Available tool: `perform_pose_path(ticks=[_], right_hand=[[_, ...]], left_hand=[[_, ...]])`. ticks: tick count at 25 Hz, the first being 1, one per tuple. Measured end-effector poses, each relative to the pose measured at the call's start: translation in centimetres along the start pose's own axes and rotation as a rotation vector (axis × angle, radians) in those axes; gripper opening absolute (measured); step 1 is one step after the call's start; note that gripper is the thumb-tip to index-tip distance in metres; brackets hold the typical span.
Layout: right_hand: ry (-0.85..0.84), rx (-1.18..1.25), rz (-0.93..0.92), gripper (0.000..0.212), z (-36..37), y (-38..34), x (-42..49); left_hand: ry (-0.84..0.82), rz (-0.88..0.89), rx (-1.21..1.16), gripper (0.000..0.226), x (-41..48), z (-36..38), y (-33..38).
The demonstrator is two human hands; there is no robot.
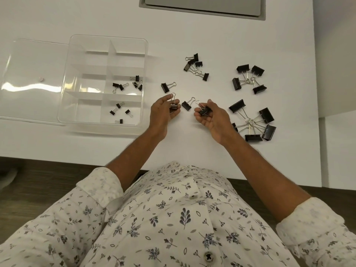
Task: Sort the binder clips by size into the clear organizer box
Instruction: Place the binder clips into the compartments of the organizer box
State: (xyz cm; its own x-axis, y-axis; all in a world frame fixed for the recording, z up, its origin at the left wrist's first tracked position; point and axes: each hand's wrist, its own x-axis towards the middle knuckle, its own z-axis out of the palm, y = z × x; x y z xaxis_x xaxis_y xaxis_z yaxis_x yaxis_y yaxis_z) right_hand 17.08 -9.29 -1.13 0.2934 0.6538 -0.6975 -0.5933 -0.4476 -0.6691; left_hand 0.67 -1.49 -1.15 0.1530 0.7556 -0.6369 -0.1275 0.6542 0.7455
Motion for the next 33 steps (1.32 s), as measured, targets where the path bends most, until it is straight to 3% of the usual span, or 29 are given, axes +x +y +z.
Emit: perform_pose_path(ticks=[5, 10, 14, 20, 23, 26, 28, 33], right_hand=[[-0.131, 0.141, 0.007, 0.023, 0.7, -0.5, -0.3], [-0.228, 0.109, -0.01, 0.023, 4.0, -2.1, -0.1], [-0.324, 0.04, -0.064, 0.02, 9.9, -4.7, 0.3], [-0.312, -0.127, -0.117, 0.014, 18.9, -7.0, 2.9], [-0.244, -0.363, -0.212, 0.036, 20.3, -6.6, 4.3], [-0.197, -0.763, -0.404, 0.054, 19.6, -5.0, 4.8], [-0.144, -0.933, -0.541, 0.055, 19.1, -3.6, 4.8], [-0.031, -1.068, -0.625, 0.05, 18.9, -0.7, 4.1]], left_hand=[[-0.088, -0.076, -0.121, 0.031, -1.6, 0.8, 0.5], [-0.123, 0.032, -0.171, 0.033, -2.0, -0.3, 3.2], [-0.051, 0.165, -0.137, 0.02, -1.3, -2.0, 8.4], [0.083, 0.125, -0.115, 0.017, 4.2, -5.2, 15.1], [0.073, 0.148, 0.118, 0.016, 6.4, -6.3, 16.6], [0.078, 0.408, 0.721, 0.021, 7.7, -8.2, 16.1], [0.088, 0.559, 1.045, 0.034, 8.7, -10.1, 14.8], [-0.089, 0.691, 1.297, 0.045, 10.3, -13.1, 13.0]])
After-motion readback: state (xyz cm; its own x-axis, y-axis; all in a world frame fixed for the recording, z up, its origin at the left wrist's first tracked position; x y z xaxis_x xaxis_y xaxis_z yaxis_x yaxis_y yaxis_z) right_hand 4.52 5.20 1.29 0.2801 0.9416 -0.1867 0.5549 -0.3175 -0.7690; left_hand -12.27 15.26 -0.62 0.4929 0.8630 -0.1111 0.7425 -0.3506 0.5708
